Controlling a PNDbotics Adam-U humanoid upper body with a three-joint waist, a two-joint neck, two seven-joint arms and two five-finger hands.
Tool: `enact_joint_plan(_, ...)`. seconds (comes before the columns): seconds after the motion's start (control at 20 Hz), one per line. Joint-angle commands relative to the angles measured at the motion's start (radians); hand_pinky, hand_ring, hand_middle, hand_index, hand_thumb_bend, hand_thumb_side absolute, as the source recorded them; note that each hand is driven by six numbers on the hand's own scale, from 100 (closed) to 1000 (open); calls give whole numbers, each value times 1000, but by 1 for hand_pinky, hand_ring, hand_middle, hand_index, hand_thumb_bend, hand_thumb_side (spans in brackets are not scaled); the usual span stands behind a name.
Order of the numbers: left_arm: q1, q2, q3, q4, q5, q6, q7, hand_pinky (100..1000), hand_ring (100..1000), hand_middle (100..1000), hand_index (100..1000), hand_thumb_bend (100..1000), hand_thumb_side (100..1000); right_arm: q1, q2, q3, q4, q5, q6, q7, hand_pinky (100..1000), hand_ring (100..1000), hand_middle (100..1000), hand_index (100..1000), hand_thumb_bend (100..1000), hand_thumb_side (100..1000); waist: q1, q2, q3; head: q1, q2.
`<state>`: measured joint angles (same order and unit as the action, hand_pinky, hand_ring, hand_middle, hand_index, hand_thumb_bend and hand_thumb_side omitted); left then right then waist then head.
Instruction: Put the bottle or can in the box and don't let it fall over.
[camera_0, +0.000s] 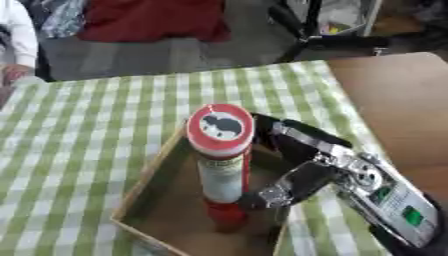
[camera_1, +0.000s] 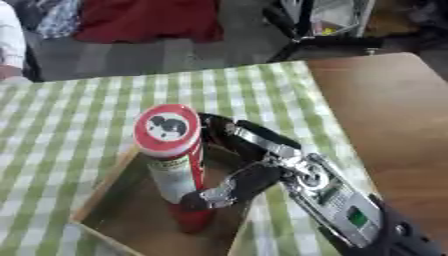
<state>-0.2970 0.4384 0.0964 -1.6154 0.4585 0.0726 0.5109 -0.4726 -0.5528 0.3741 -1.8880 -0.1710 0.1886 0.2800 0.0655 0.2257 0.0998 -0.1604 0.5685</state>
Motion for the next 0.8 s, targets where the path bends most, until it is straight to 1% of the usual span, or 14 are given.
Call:
enact_joint_plan(0.05,-5,30,9,-19,5,-1,-3,831,833,759,768,606,682,5,-46,-27,-33,-4,-6,-5,989,931,956,973,786,349,1,-16,-2,4,-13)
enact_joint_plan(0.1,-4,30,9,-19,5,-1,-3,831,833,759,768,606,682,13,-55,-34,-38,-6,-8,-10,989,931,955,973,787,348,2,-16,-4,5,-13)
enact_joint_plan(0.15,-4,30,9,-19,5,-1,-3,831,833,759,768,606,682,20,-64,-41,-42,-7,-9,-15,989,931,956,972,729,391,2,-16,-5,6,-13)
enact_joint_plan(0.2,-4,31,9,-19,6,-1,-2,831,833,759,768,606,682,30,-75,-51,-47,-9,-9,-22,987,930,955,972,735,380,3,-16,-7,8,-13)
enact_joint_plan(0.25,-3,31,10,-19,5,-1,-2,831,833,760,768,605,683,40,-85,-61,-51,-11,-10,-30,987,930,953,972,786,341,3,-16,-8,10,-12)
enact_joint_plan(0.55,-1,35,13,-19,5,-2,1,831,834,760,768,605,683,89,-137,-147,-72,-24,-17,-101,985,929,955,972,787,339,6,-18,-17,21,-12)
enact_joint_plan(0.7,0,37,14,-19,4,-2,2,831,834,761,768,605,684,100,-145,-195,-74,-29,-21,-146,981,924,953,964,789,329,7,-19,-21,24,-12)
enact_joint_plan(0.8,0,37,15,-20,4,-3,3,831,835,761,768,604,683,104,-147,-215,-73,-29,-22,-174,980,925,954,960,788,325,8,-19,-22,24,-11)
